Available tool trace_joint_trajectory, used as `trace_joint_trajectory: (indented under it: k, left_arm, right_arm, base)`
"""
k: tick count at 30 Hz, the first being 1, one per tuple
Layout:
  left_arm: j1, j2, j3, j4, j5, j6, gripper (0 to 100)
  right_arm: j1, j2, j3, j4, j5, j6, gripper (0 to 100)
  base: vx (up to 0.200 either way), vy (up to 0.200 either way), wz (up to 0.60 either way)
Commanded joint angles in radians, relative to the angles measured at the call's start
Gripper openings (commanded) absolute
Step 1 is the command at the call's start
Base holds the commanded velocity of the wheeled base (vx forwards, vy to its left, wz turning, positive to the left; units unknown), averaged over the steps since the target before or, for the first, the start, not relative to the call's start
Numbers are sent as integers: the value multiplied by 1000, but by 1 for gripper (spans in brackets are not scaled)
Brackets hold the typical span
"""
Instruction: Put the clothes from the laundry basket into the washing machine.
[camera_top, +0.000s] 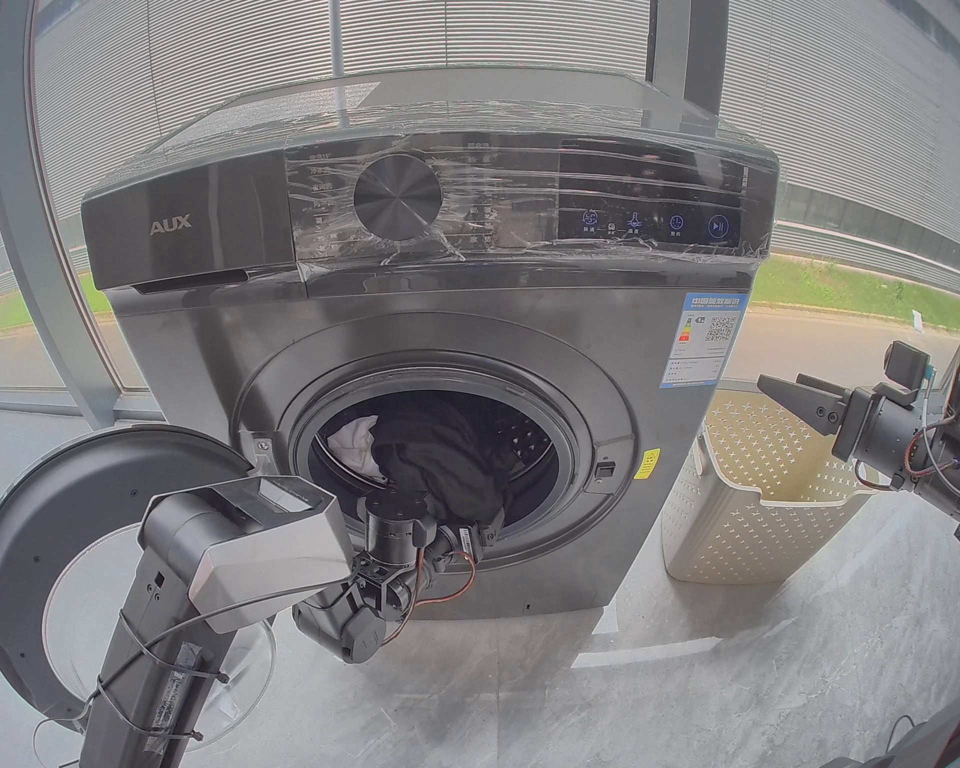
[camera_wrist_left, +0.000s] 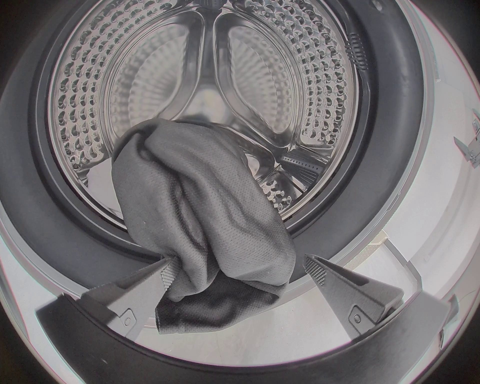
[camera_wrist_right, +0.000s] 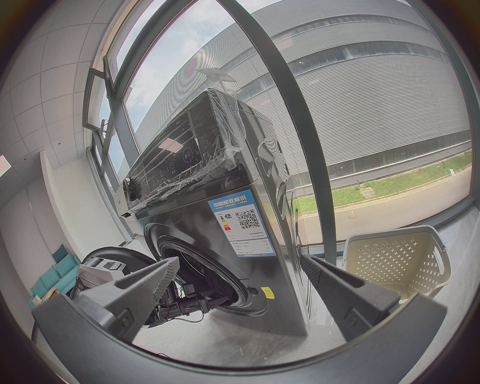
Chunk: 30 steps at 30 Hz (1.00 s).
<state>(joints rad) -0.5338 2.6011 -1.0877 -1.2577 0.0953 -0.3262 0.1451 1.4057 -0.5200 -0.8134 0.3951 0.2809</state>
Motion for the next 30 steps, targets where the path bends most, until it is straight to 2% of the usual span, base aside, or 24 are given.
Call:
trace_joint_trajectory:
  k: [1,17,18,30]
  left_arm:
    - [-3,24,-14,0,0,-1,100]
    - [5,73,-66,4,12,-11,100]
    - [5,74,-66,6,12,-11,0]
    - [8,102,-101,4,14,-16,0]
  right_arm:
    - [1,2,0,-1,1,0,100]
    - [-1,1,2,0,1,0,100]
    - [1,1,2,0,1,0,100]
    - [-2,-1,3,0,1,0,100]
  base:
    - [0,0,0]
    - [0,0,0]
    - [0,0,0]
    - [0,0,0]
